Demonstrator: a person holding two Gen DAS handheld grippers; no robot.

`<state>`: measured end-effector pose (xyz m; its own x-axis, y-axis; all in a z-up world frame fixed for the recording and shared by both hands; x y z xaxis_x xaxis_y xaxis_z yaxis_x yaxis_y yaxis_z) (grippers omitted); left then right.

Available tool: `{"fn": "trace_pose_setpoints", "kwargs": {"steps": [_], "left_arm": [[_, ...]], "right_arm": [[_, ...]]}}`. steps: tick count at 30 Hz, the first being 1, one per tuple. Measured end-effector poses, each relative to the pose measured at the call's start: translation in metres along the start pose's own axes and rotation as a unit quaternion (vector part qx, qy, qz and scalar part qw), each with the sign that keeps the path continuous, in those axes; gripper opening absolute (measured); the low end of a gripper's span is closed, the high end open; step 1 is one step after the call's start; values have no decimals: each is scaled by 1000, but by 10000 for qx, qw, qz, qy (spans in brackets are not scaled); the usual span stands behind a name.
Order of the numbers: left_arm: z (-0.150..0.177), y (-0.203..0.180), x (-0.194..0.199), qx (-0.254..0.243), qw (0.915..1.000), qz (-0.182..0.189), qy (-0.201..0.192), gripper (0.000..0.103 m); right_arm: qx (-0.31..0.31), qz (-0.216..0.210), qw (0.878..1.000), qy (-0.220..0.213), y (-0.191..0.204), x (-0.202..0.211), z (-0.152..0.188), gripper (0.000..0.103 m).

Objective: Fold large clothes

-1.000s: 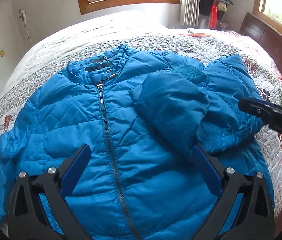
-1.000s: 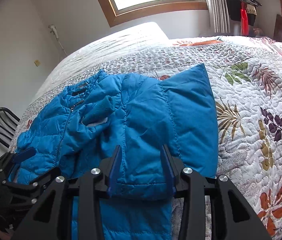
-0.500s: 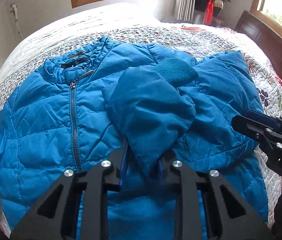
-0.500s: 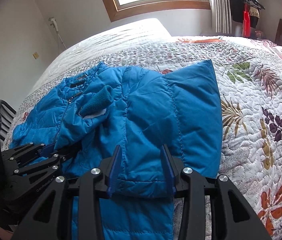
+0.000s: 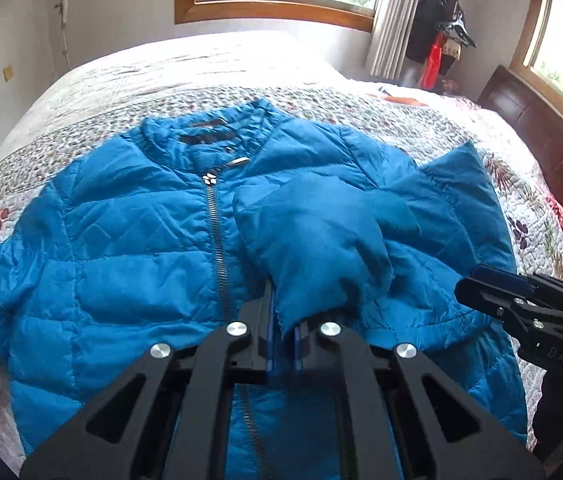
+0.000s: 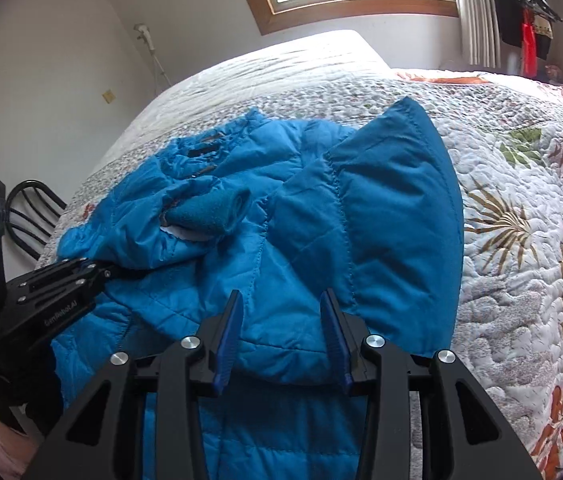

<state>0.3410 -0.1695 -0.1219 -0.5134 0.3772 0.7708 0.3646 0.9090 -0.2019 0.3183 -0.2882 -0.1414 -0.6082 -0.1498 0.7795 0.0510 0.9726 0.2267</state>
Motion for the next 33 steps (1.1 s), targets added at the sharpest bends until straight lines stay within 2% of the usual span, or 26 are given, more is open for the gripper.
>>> {"fn": "trace_pose_setpoints", "kwargs": {"steps": [3,6,9,11,13,14,15,16,18,19,24,26,28,30,32,33], "left_arm": [[-6,29,19,137,9994,-215,-219,5],[-6,65,24,378,9981,-425,-246,5],[6,95,8,648,9969,-444,26,5],[17,108,-6,732,9959,-482,244,7],[25,114,-17,662,9960,-470,375,13],[25,115,-16,599,9965,-467,341,14],[25,114,-14,519,9969,-504,309,20],[25,116,-10,470,9967,-591,290,36],[20,120,1,487,9964,-682,133,54],[15,120,7,447,9964,-720,43,57],[-9,91,10,-228,9943,-1037,-28,59],[-18,71,5,-561,9929,-1046,15,64],[-26,52,-4,-823,9912,-1031,56,75],[-31,38,-17,-1135,9870,-1120,207,77],[-33,38,-31,-1092,9865,-1145,421,73],[-34,44,-37,-986,9868,-1179,514,59]], "right_arm": [[18,-131,9998,-162,8,6,-5,41],[26,1,10000,26,12,-10,-5,41],[151,15,9993,355,22,-36,3,41],[297,122,9986,418,29,-48,6,40],[406,231,9981,414,32,-52,8,40],[425,243,9980,400,33,-51,8,40],[420,222,9981,383,33,-50,8,40],[401,186,9984,364,31,-49,8,40],[359,150,9987,337,30,-45,7,40],[386,164,9986,321,31,-43,7,40],[443,223,9983,311,33,-43,6,41],[367,139,9987,338,30,-43,6,41],[296,49,9989,360,29,-43,6,41],[264,2,9989,376,27,-43,6,41],[261,-17,9989,384,27,-43,7,41],[260,-28,9989,386,27,-43,7,41]]}}
Point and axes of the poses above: each gripper's, at about its wrist camera, not at the fingertips, and x roughly against the way its jaws point, y to its left, z to its underside, the point moved 7 cm from there along -x, roughly the way its jaws point, and after that the axes turned 8 degrees about z, right-handed, at the moved point
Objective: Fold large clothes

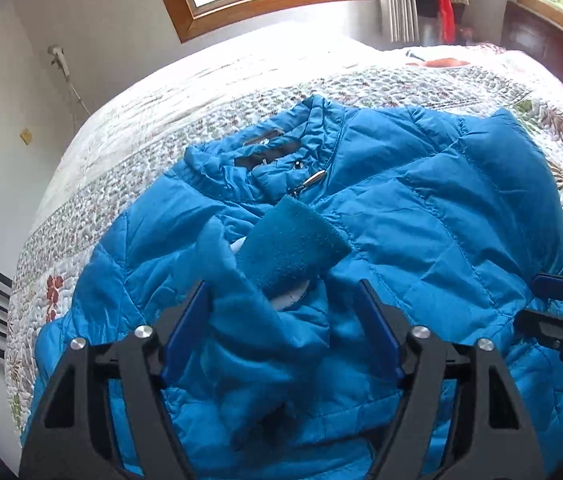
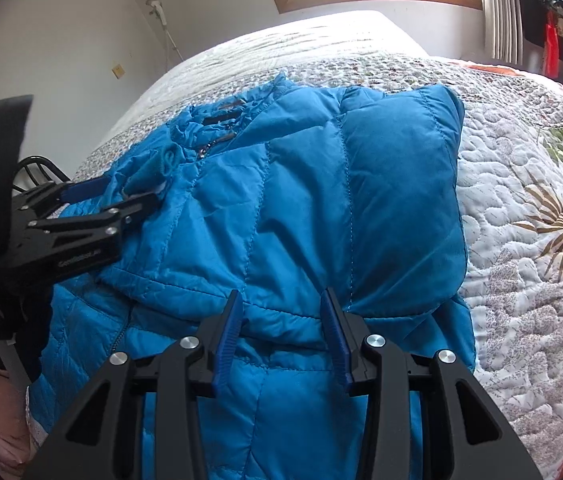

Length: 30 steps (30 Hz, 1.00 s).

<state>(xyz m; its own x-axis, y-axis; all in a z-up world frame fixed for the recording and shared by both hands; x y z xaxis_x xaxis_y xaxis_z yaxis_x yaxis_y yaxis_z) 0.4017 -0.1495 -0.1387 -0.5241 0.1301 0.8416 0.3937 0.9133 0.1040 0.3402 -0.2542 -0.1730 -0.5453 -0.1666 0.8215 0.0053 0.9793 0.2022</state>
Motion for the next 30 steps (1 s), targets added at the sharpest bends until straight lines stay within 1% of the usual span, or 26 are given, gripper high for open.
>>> {"fn": "trace_pose_setpoints", "kwargs": {"steps": [1,2,4,5,7,9,12,13,14,16,18,19,21,23,24,25,26,28,30], "left_arm": [[1,4,-4,59,10000,-24,29,46],[1,8,-5,124,9999,40,-4,43],[3,16,1,338,9990,250,-145,27],[4,21,7,484,9978,386,-244,22],[7,33,23,743,9943,587,-499,8],[13,50,39,967,9906,671,-702,7],[35,84,54,1372,9843,786,-781,8],[45,98,57,1502,9826,761,-782,12],[54,111,60,1616,9813,696,-785,12],[73,137,68,1827,9786,453,-826,13],[88,158,77,2005,9754,166,-896,18],[91,164,83,2033,9744,72,-954,18],[91,161,92,1947,9752,40,-1053,18],[83,146,95,1743,9786,184,-1081,20],[78,135,92,1624,9808,278,-1045,27],[74,123,85,1523,9827,396,-978,33],[72,114,78,1442,9843,443,-915,33],[69,103,60,1297,9878,393,-768,34],[72,97,40,1220,9905,371,-518,34]], "right_arm": [[-4,-13,10000,3,0,0,0,41],[-7,-26,10000,6,0,0,0,41],[-5,-34,10000,7,-1,0,0,41],[3,-28,10000,7,0,0,1,41],[9,-9,10000,4,0,-1,1,41],[-1,-9,10000,1,-1,0,2,41],[-16,-22,10000,4,-1,0,2,41],[-15,-14,10000,4,-1,0,2,41],[-9,4,10000,3,-1,1,2,41],[22,67,10000,-6,1,2,2,41],[79,165,9998,-37,3,7,1,41],[103,215,9997,-88,6,12,1,41],[190,211,9993,-250,13,24,-2,41],[245,163,9989,-371,21,35,-5,41],[251,186,9988,-383,23,38,-5,41],[253,197,9988,-377,25,38,-6,41],[259,180,9988,-366,26,37,-6,41],[238,213,9992,-254,26,27,-5,41],[177,259,9995,-73,21,15,-2,41]]}}
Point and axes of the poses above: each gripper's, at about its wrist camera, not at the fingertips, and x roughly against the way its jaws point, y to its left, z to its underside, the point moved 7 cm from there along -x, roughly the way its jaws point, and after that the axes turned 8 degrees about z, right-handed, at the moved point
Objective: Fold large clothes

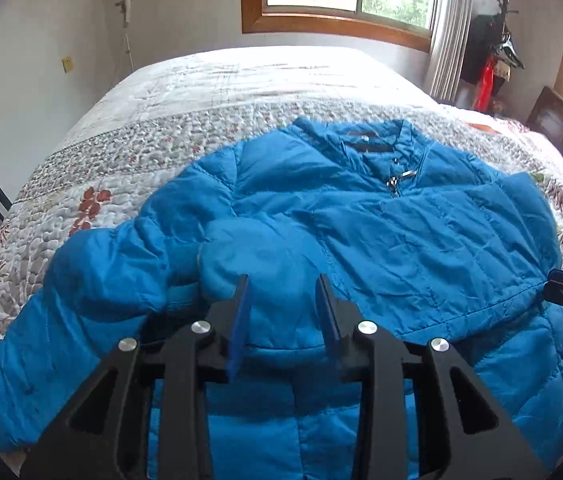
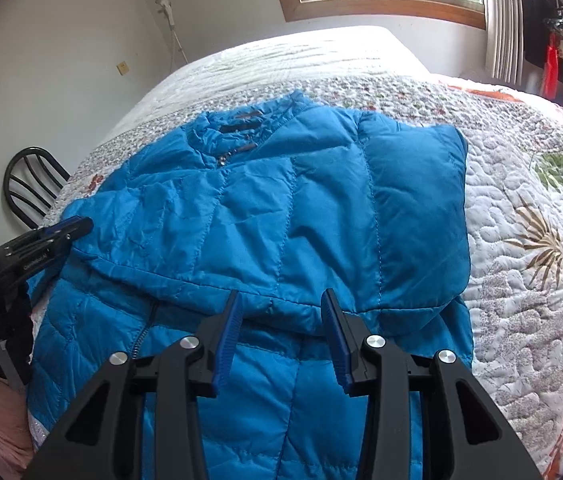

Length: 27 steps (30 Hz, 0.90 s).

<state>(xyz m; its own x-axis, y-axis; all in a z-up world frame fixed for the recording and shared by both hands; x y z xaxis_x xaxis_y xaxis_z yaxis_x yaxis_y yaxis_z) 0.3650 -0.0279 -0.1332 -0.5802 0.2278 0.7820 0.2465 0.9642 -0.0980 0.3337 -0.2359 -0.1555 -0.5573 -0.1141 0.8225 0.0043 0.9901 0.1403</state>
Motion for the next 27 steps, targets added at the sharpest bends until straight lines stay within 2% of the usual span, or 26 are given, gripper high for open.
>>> {"fn": "trace_pose_setpoints", "kwargs": {"steps": [3,7,14,18,20,22,24,27], "left_arm": [[11,5,-22,-49,9997,-162,202,33],[17,8,-26,-57,9997,-127,195,33],[22,11,-30,-2,9999,-108,86,33],[21,9,-20,17,9999,-123,71,33],[22,10,-4,160,9999,51,17,38],[24,19,19,368,9990,205,-128,58],[30,37,46,501,9983,53,-294,62],[47,76,80,730,9958,-367,-420,68]], "right_arm": [[-50,-69,9997,239,-5,-18,6,41],[-74,-133,9994,303,-8,-24,8,41],[-12,-37,9997,245,-6,-31,10,41],[14,-31,10000,79,-6,-23,9,41],[63,-22,10000,-74,-5,-9,9,41],[91,35,9996,-259,-8,11,7,42],[-4,281,9988,-389,-21,30,6,51],[-329,1009,9932,-473,-59,52,9,51]]}}
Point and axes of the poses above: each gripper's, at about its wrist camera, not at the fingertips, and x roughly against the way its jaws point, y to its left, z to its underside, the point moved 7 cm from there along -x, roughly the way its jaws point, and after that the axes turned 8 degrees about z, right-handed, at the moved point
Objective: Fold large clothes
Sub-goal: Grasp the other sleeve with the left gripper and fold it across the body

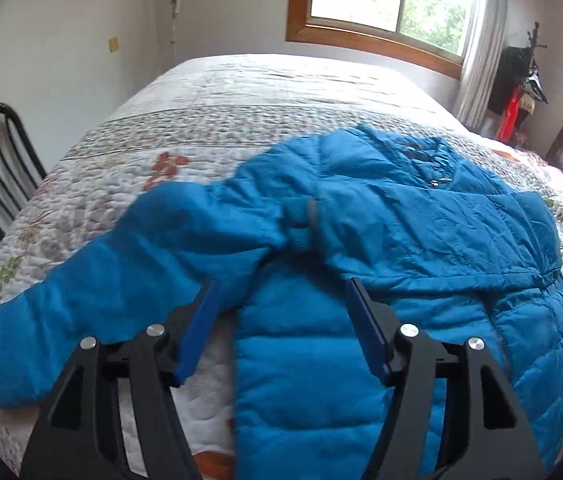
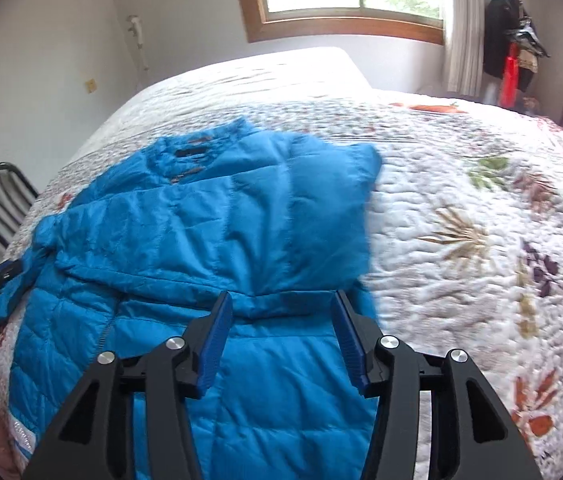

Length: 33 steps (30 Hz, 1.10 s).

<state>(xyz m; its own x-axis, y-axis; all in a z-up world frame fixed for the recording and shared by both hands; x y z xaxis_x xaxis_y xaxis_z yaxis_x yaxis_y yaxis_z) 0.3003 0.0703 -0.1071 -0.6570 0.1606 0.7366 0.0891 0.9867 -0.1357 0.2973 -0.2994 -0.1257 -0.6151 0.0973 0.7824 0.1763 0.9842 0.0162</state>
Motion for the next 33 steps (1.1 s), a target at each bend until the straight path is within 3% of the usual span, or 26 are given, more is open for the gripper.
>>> {"fn": "trace_pose_setpoints", "kwargs": {"steps": [3,6,9,13,22,27,30,33], "left_arm": [[21,58,25,458,9971,-606,86,69],[49,119,47,1018,9874,-1200,170,70],[83,173,71,1670,9726,-1601,226,73],[118,228,97,2552,9496,-1812,152,78],[130,289,86,3784,9174,-1219,-173,79],[123,305,76,3931,9104,-1240,-356,78],[121,310,74,3902,9088,-1429,-377,64],[124,314,79,4097,9022,-1257,-480,61]], "right_arm": [[-435,518,9977,-8,-47,6,7,52],[-867,870,9924,36,-92,9,22,52],[-1340,1072,9852,72,-132,12,41,52],[-1864,1356,9730,133,-171,13,69,52],[-2203,1513,9630,346,-200,-1,101,52],[-2301,1635,9578,540,-210,-12,110,52],[-2339,1635,9563,631,-213,-17,113,52],[-2404,1596,9554,634,-215,-18,115,52]]}}
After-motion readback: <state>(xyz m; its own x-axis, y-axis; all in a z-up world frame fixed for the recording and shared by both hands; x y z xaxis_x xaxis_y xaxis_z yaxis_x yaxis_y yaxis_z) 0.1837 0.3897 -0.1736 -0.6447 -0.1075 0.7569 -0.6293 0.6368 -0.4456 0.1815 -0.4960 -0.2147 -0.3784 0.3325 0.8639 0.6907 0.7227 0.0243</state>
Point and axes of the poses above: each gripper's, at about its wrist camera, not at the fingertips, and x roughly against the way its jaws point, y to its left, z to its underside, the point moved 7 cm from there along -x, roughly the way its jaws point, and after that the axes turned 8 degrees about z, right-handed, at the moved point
